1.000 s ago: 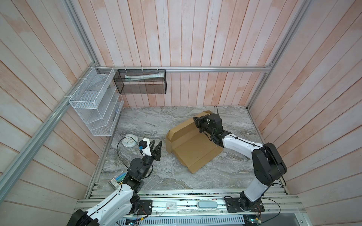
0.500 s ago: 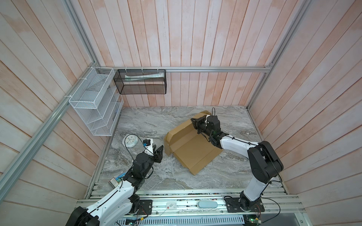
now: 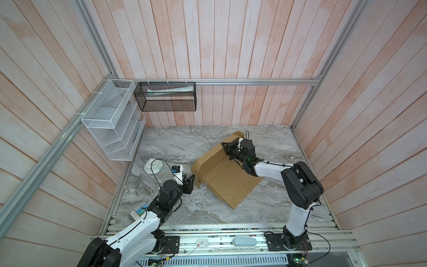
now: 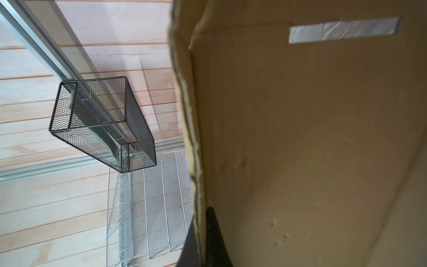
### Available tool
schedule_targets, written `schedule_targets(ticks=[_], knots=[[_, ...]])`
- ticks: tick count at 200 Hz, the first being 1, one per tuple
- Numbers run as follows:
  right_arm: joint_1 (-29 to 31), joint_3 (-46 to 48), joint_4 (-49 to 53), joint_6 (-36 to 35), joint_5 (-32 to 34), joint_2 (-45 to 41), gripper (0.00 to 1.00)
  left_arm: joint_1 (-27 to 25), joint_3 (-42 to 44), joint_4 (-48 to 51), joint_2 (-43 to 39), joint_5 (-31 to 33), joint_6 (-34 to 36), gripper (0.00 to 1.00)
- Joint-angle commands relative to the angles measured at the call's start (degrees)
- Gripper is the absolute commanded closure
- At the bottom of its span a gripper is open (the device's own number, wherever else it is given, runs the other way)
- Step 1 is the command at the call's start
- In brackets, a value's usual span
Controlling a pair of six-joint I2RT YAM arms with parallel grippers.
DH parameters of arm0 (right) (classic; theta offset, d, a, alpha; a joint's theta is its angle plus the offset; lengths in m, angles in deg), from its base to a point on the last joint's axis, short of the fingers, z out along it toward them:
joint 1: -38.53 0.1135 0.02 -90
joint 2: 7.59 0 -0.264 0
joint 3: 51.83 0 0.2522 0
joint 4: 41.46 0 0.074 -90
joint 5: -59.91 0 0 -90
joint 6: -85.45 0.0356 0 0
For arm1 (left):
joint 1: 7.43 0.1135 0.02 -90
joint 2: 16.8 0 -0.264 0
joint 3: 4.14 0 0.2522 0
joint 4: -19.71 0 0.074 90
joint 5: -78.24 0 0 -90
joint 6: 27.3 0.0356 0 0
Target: Fold the paper box
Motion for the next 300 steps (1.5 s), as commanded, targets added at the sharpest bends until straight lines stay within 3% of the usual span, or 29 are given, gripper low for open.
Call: schedule_targets(ticks=[1,114,188,300], knots=[[0.56,-1.04,-1.27,2.06,-1.76,2.4,1.0,-0.1,-1.12,-0.15,1.9,-0.99,-0.93,0.48],[0.56,-1.68,-2.55,2.59,-2.73,3.9,1.0,-0.18,-3.19,-5.08,10.63,-2.28,-1.18,0.55],[0.84,-2.38,-2.56,2.67,-2.6,4.09,1.0,-0.91,-3.94,-6.38,10.95,-5.91,-1.25,0.61],[1.72,-3.34,-3.39,3.38,-2.55,4.98,1.0,-4.48,-5.3,-6.39,11.86,-3.19,-0.01,0.7]])
